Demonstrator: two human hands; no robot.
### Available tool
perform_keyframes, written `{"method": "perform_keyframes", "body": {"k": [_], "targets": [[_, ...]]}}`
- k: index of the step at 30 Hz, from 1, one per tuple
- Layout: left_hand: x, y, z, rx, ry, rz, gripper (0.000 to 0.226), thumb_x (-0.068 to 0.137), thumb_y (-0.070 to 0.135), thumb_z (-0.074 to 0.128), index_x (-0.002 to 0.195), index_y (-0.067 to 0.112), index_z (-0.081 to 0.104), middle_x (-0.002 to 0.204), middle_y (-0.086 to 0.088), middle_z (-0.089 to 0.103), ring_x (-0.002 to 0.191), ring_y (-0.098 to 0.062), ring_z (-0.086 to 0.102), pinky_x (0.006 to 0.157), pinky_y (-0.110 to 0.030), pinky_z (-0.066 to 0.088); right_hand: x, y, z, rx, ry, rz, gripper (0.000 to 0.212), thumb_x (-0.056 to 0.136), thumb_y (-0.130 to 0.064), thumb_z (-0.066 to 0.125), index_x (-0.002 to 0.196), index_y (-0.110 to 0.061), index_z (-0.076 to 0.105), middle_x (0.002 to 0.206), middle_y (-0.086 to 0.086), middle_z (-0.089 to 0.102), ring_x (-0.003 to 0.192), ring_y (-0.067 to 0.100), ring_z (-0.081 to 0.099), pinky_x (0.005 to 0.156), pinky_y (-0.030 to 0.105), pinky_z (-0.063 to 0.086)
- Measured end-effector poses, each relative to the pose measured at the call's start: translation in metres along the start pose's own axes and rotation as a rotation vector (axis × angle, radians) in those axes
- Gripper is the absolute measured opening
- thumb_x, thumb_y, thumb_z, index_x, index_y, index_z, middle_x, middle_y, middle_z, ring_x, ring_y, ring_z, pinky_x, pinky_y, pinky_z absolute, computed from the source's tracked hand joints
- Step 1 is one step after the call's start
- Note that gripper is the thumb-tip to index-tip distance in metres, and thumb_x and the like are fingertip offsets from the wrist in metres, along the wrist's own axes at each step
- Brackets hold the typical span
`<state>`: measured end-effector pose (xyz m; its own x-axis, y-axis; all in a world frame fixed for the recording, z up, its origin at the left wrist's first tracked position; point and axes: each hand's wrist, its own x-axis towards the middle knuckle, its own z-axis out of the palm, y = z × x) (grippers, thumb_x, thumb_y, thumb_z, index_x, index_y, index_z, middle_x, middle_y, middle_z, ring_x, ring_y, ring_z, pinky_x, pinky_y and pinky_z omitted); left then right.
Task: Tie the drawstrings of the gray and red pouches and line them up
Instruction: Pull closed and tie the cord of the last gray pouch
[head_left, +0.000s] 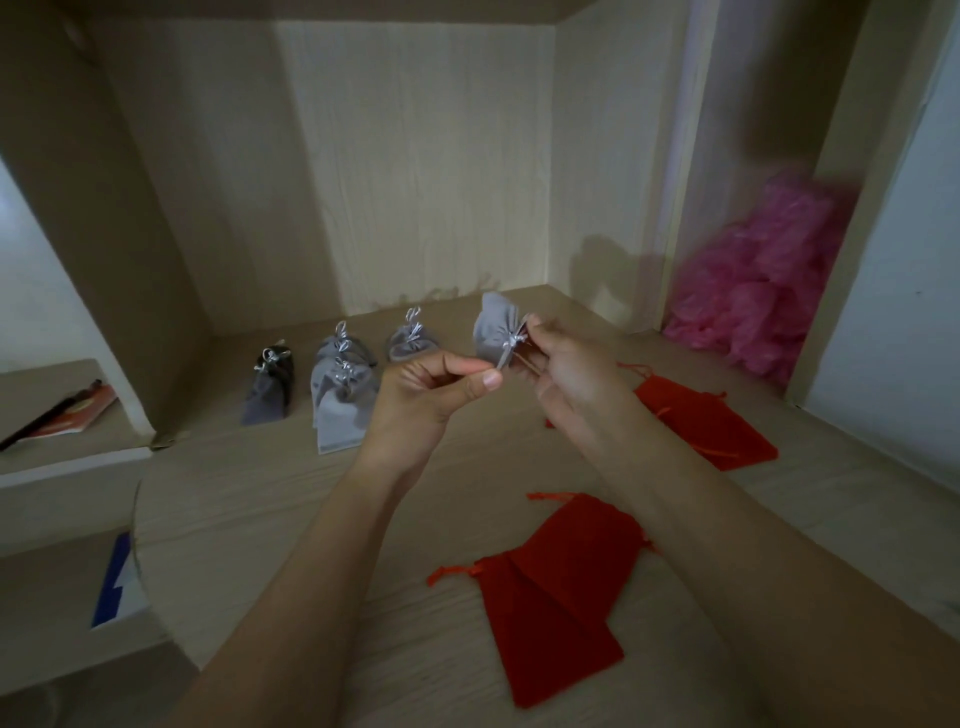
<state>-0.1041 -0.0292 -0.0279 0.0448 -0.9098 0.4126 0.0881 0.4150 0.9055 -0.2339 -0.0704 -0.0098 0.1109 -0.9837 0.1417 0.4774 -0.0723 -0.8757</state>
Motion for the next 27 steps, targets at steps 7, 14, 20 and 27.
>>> {"method": "perform_keyframes", "body": {"k": [7,14,20,27], "targets": [[0.001,0.007,-0.010,0.332,0.039,0.063,0.028,0.086,0.018,0.064,0.114,0.023,0.063,0.091,0.016,0.065,0.065,0.000,0.049,0.062,-0.011,0.041,-0.001,-0.016,-0.015,-0.662,-0.145,-0.160,0.029,0.096,-0.006,0.048,0.070,-0.017,0.056,0.068,-0.003,0.055,0.064,0.004,0.049,0.065,0.017,0.039],[-0.009,0.003,-0.024,0.459,-0.102,-0.137,0.003,0.080,0.009,0.070,0.078,0.011,0.070,0.065,0.004,0.063,0.056,-0.001,0.053,0.057,-0.011,0.041,0.004,-0.009,-0.022,-0.719,-0.254,-0.097,0.022,0.094,-0.013,0.056,0.073,-0.019,0.061,0.072,-0.006,0.063,0.058,-0.006,0.056,0.062,0.015,0.043],[0.037,0.000,-0.061,0.666,0.101,-0.215,0.014,0.086,0.002,0.063,0.077,0.014,0.062,0.059,0.001,0.056,0.045,0.001,0.050,0.051,-0.011,0.040,0.014,0.011,-0.055,-1.470,-0.064,-0.294,0.011,0.090,-0.019,0.056,0.095,-0.011,0.063,0.096,0.004,0.066,0.089,0.018,0.060,0.070,0.026,0.040],[0.094,-0.021,-0.071,0.611,0.180,-0.441,0.030,0.092,-0.005,0.048,0.065,0.009,0.051,0.047,-0.005,0.047,0.026,-0.002,0.039,0.031,-0.012,0.030,0.012,0.037,-0.074,-1.734,-0.109,-0.239,0.021,0.094,-0.020,0.046,0.108,-0.008,0.055,0.113,0.010,0.057,0.108,0.025,0.051,0.089,0.032,0.038]]}}
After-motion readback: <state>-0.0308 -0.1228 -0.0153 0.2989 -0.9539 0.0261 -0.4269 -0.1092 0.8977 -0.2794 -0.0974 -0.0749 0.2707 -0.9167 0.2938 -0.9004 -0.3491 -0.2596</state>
